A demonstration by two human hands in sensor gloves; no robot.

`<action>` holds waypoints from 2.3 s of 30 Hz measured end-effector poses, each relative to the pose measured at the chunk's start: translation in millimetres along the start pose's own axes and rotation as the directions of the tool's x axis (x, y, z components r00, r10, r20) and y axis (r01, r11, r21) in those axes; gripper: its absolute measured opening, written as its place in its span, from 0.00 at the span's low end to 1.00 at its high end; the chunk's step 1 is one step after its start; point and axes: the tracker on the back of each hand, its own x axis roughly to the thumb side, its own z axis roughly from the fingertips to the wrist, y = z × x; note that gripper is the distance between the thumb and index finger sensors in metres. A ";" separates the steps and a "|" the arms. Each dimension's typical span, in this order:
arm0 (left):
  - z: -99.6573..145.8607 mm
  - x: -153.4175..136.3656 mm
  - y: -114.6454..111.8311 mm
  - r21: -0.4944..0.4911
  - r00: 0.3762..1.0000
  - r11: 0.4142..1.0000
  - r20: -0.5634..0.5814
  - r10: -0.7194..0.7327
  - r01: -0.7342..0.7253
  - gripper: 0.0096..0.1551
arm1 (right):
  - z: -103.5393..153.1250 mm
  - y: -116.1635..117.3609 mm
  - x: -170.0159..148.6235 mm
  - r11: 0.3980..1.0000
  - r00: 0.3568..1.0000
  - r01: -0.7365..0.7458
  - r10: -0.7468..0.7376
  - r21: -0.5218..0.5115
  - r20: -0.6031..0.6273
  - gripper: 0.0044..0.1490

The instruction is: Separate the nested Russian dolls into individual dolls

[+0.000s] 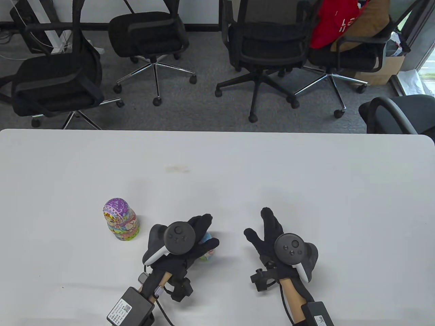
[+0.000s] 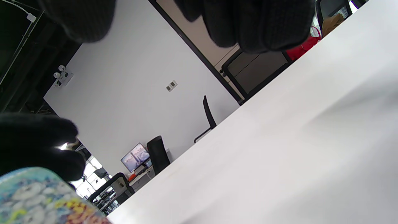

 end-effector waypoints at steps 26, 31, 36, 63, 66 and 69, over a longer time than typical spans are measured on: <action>5.9 8.0 6.0 0.183 0.992 0.982 0.122 0.021 -0.044 0.39 | 9.7 37.3 35.0 0.941 0.973 -0.106 0.030 0.322 0.231 0.68; 9.3 14.6 10.5 0.154 0.967 0.969 0.199 0.161 -0.193 0.39 | 14.2 45.1 46.2 0.936 0.959 -0.099 0.000 0.337 0.282 0.72; 9.6 17.9 8.8 0.132 0.945 0.956 0.232 0.229 -0.264 0.39 | 18.4 46.8 49.1 0.946 0.963 -0.003 -0.085 0.324 0.257 0.68; 14.0 9.9 10.4 0.327 0.972 0.915 0.084 0.220 -0.235 0.39 | 31.8 52.9 78.5 0.848 0.752 -0.496 0.527 -0.188 0.396 0.64; 17.0 0.4 20.4 0.364 0.953 0.881 0.087 0.289 -0.301 0.40 | 28.1 50.4 70.0 0.873 0.789 -0.467 0.484 -0.143 0.379 0.63; 20.0 -5.8 27.8 0.405 0.958 0.870 0.071 0.277 -0.282 0.40 | 24.4 46.6 62.6 0.901 0.831 -0.422 0.429 -0.102 0.355 0.63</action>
